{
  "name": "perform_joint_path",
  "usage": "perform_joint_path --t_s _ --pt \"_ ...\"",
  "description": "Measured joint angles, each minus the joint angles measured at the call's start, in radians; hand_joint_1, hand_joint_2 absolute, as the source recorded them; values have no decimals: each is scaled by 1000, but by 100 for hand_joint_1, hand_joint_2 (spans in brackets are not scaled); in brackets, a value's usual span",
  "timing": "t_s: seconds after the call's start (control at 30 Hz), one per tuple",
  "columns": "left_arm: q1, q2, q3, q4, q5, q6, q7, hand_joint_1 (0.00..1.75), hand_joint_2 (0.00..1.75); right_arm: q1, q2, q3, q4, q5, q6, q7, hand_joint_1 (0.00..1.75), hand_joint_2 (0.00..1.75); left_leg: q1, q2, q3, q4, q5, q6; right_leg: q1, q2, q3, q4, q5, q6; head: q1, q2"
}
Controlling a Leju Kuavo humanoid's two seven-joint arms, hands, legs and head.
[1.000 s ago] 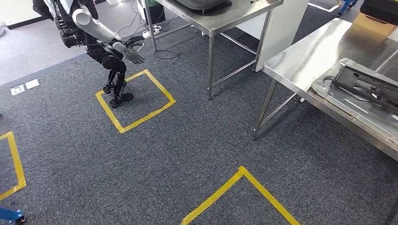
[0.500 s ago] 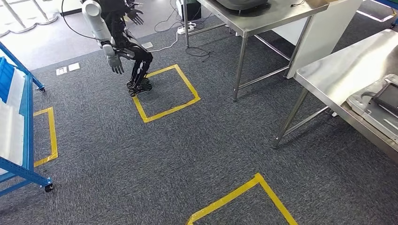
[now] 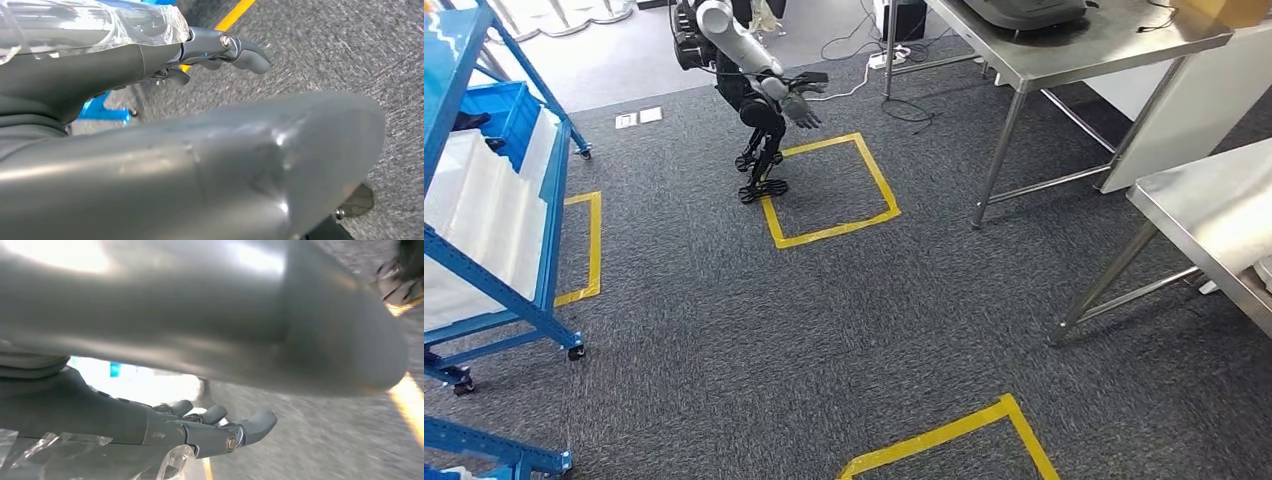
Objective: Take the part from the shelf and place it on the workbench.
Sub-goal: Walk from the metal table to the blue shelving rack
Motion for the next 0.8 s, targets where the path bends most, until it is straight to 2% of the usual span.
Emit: perform_joint_path --t_s 0.03,0.1,0.13,0.17,0.23,0.3,0.33,0.37,0.4,0.47,0.5,0.53,0.6,0.63,0.7,0.73,0.77,0.8 --pt "0 0 0 0 1 0 -2 0 0 0 0 0 0 0 0 -1 0 0 1 -10 -5 2 1 -6 1 11 6 -16 1 -4 -1 0" --pt "3 0 0 0 2 1 -5 0 0 -4 0 0 1 0 -1 -3 0 0 8 -28 -11 0 5 -18 8 -8 7 -19 1 -19 -2 0" --pt "5 0 0 0 3 1 -6 0 0 -6 0 0 1 0 -2 -4 0 0 9 -18 -16 8 0 -22 10 -20 9 -21 3 -27 -2 0" --pt "5 0 0 0 3 2 -6 0 0 -6 0 0 1 0 -2 -5 0 0 8 3 -29 33 -14 -25 11 -34 10 -23 4 -36 -2 0" --pt "3 0 0 0 3 2 -7 0 0 -4 0 0 1 -2 -3 -6 0 0 4 61 -85 151 -73 -27 16 -62 11 -25 5 -46 -2 0" --pt "1 0 0 0 3 2 -8 0 0 -3 0 0 1 -3 -4 -7 0 0 3 81 -152 288 -126 -27 24 -92 10 -25 3 -51 -1 0" --pt "2 0 0 0 3 3 -8 0 0 -3 0 0 1 -4 -4 -7 0 0 1 83 -165 317 -130 -24 27 -106 10 -25 2 -52 -1 0" --pt "4 0 0 0 3 3 -8 0 0 -3 0 0 1 -4 -5 -8 0 0 -1 85 -157 304 -116 -19 29 -118 11 -25 0 -54 -1 0" --pt "5 0 0 0 4 4 -8 0 0 -3 0 0 1 -6 -5 -8 0 0 -5 90 -128 251 -87 -13 31 -129 13 -25 -1 -55 -1 0" --pt "3 1 0 0 4 8 -8 0 0 -4 2 0 1 -8 -6 -9 0 0 -23 130 -49 100 -27 7 35 -149 18 -24 -6 -53 -1 0" --pt "1 2 0 0 5 11 -8 0 0 -4 4 0 1 -9 -6 -9 0 0 -32 150 -23 46 -11 15 37 -159 20 -24 -9 -51 -2 0" --pt "0 2 0 0 7 14 -8 0 0 -4 5 0 1 -9 -6 -9 0 0 -40 163 -10 17 -5 20 39 -168 21 -24 -11 -47 -2 0" --pt "1 2 0 0 11 17 -8 0 0 -7 8 0 1 -9 -6 -9 0 0 -43 150 -9 6 -5 24 40 -187 27 -28 -15 -40 -2 0" --pt "4 2 0 0 13 17 -8 0 0 -9 8 0 1 -9 -6 -9 0 0 -40 139 -6 0 -2 26 39 -181 29 -25 -21 -35 -2 0" --pt "4 2 0 0 14 18 -8 0 0 -10 9 0 1 -9 -7 -10 0 0 -30 118 2 -12 5 32 37 -134 10 30 -58 -28 -2 0" --pt "3 3 1 0 15 19 -8 0 0 -8 9 0 1 -9 -7 -10 0 0 -26 108 4 -14 7 33 34 -104 -18 90 -90 -25 -2 0" --pt "1 3 1 0 14 19 -8 0 0 -6 9 0 1 -9 -7 -11 0 0 -24 97 4 -14 7 35 33 -87 -54 163 -123 -22 -2 0" --pt "0 3 1 0 15 19 -8 0 0 -5 8 1 1 -9 -7 -11 0 0 -23 85 5 -14 7 36 31 -81 -87 228 -146 -20 -1 0"
